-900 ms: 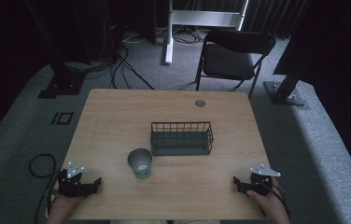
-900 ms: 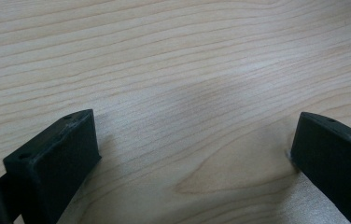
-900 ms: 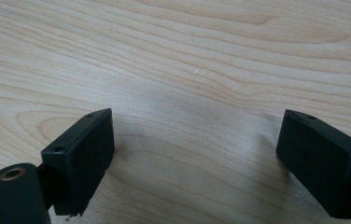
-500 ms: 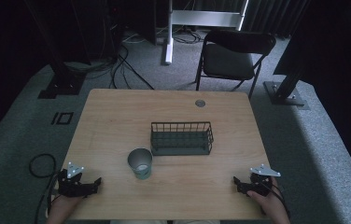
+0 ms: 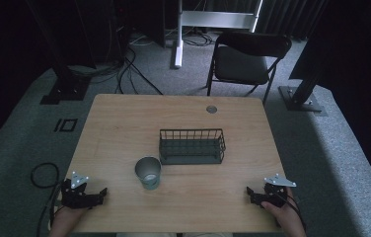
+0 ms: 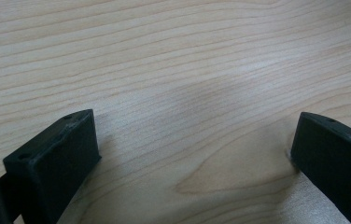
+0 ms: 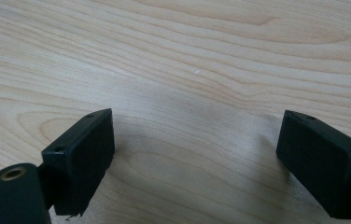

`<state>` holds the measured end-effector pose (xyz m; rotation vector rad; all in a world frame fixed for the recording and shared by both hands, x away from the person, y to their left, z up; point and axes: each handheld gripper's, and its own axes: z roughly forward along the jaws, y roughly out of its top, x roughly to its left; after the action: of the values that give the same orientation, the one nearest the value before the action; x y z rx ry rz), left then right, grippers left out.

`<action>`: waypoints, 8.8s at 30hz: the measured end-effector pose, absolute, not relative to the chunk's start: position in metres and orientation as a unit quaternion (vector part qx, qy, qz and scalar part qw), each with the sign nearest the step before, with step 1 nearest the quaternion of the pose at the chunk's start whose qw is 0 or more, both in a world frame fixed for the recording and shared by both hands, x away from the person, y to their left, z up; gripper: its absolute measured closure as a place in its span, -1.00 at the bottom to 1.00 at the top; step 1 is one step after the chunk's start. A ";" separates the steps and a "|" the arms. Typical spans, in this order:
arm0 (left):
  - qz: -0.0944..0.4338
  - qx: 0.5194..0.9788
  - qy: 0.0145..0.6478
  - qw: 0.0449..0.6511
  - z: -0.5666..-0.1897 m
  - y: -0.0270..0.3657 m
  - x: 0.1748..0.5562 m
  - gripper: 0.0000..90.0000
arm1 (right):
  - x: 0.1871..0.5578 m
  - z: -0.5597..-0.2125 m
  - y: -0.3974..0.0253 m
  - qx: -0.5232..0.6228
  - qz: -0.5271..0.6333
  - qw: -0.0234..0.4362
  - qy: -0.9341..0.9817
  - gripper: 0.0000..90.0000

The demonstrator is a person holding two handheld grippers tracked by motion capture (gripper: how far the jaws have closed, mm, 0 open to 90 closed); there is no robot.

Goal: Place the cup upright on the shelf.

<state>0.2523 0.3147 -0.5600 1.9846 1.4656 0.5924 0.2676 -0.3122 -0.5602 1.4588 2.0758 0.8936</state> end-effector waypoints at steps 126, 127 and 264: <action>0.223 0.746 0.552 0.298 -0.560 0.315 0.252 -0.97 | 0.299 -0.527 -0.021 0.216 0.484 0.095 0.842 -0.75; 0.223 0.746 0.552 0.298 -0.560 0.315 0.252 -0.97 | 0.300 -0.528 -0.019 0.215 0.484 0.093 0.843 -0.75; 0.222 0.746 0.552 0.298 -0.560 0.315 0.252 -0.97 | 0.353 -0.468 -0.181 0.430 0.484 0.265 0.715 -0.75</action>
<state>0.2522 0.3146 -0.5600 1.9833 1.4664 0.5911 0.3527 -0.1813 -0.4677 1.1618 1.9325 1.3067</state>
